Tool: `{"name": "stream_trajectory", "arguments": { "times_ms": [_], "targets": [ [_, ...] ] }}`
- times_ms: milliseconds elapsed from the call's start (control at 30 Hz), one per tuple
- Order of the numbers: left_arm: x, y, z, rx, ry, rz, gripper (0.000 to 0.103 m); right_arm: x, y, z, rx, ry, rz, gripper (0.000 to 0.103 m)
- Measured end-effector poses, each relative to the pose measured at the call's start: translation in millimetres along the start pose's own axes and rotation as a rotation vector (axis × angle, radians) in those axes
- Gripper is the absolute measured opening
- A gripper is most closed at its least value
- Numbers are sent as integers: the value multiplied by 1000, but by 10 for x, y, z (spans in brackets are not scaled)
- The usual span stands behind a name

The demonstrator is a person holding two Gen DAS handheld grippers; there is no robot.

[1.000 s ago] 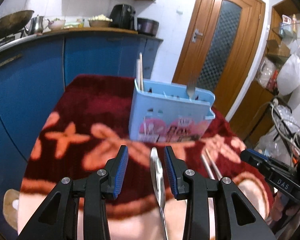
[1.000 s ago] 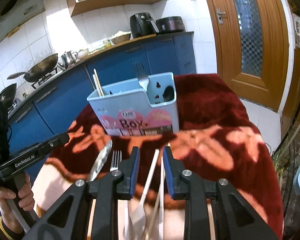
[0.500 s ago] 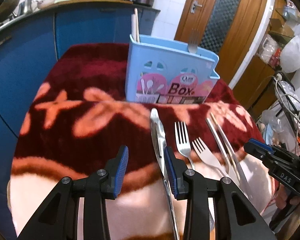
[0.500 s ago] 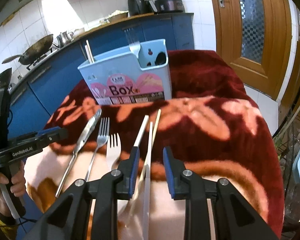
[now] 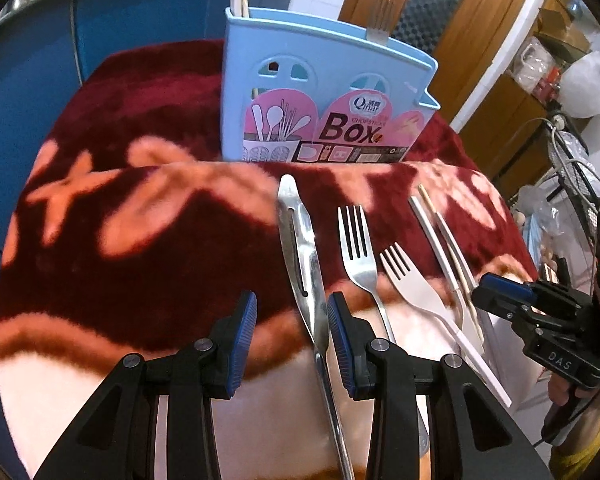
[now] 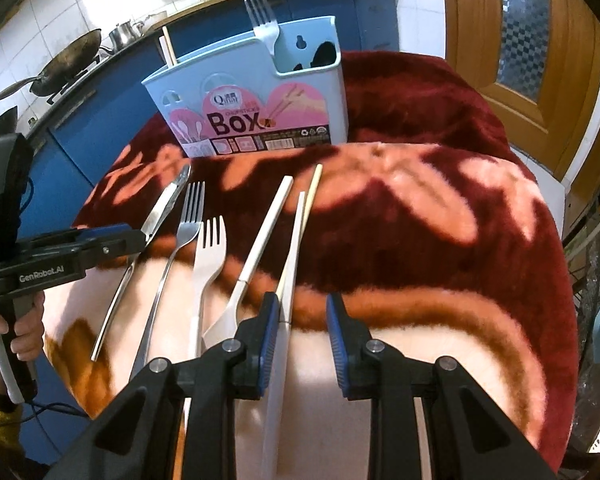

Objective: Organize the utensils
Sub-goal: 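Withdraw both open tools from the box toward the remaining utensils, then close the left tool on the silver knife while the right tool grasps a white chopstick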

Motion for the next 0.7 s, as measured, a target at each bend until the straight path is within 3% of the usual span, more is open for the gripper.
{"name": "stream_trajectory", "arguments": {
  "times_ms": [200,533,700],
  "targets": [
    [-30,-44,-88,42,1,-25,38,-39,-55,-27,56,-22,-16,26],
    [-49,-129,-162,122,64,-42,16,-12,-100,-122,178,-20,9,15],
    [-67,-148,-198,134,68,-55,16,-22,-166,-202,226,-17,2,12]
  ]
}}
Point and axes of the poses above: each gripper's, at about its wrist camera, not at the fingertips, and z roughly against the way its jaws point, x to its left, y to its underside, the point moved 6 cm from there along -z, roughly the way its jaws point
